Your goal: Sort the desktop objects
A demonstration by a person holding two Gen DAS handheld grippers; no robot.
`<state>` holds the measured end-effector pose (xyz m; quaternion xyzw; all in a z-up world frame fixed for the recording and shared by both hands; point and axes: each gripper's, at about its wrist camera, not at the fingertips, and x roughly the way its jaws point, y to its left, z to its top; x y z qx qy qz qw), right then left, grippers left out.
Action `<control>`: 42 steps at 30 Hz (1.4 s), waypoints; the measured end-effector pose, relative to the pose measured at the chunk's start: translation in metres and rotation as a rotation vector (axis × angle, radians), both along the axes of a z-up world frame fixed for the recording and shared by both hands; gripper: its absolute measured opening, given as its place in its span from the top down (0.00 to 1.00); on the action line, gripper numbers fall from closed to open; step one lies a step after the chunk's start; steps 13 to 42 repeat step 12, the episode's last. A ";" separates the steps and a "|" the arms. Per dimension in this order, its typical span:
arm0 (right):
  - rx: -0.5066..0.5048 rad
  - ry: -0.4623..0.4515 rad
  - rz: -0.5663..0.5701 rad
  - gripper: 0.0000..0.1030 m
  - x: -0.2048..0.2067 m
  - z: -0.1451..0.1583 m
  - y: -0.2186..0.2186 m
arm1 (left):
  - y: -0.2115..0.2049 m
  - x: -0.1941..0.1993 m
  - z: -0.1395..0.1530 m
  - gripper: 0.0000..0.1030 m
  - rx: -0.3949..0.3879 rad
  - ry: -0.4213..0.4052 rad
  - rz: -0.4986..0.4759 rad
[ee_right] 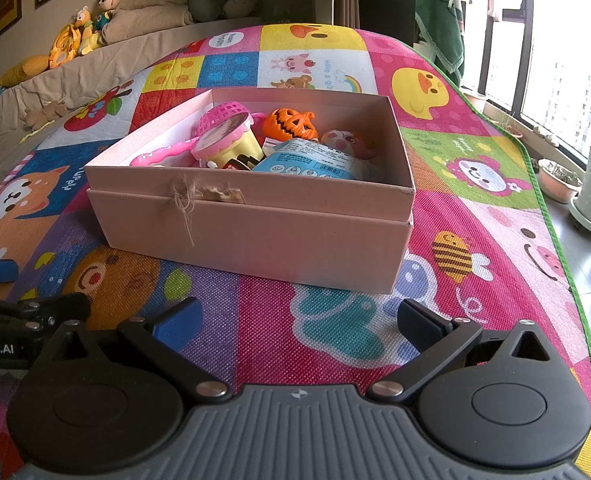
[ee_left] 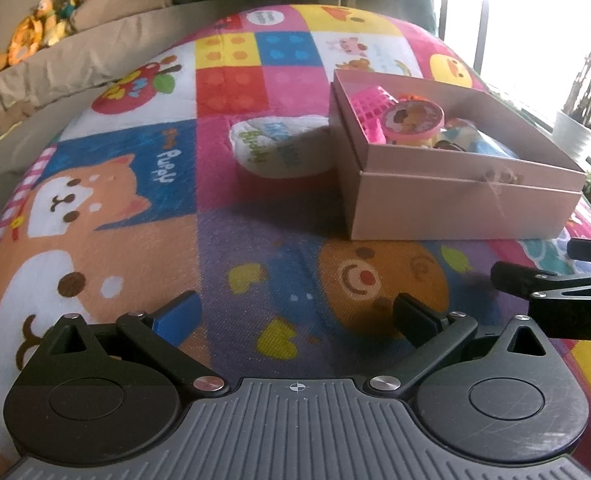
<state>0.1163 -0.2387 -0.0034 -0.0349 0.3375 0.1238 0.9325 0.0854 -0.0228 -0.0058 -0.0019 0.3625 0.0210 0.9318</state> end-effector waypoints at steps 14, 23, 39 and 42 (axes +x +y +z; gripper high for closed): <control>0.000 0.000 0.000 0.00 0.001 -0.001 -0.001 | 0.000 0.000 0.001 0.00 -0.004 0.003 -0.006; 0.000 0.000 0.000 0.00 0.001 -0.001 -0.001 | 0.000 0.000 0.001 0.00 -0.004 0.003 -0.006; 0.000 0.000 0.000 0.00 0.001 -0.001 -0.001 | 0.000 0.000 0.001 0.00 -0.004 0.003 -0.006; 0.000 0.000 0.000 0.00 0.001 -0.001 -0.001 | 0.000 0.000 0.001 0.00 -0.004 0.003 -0.006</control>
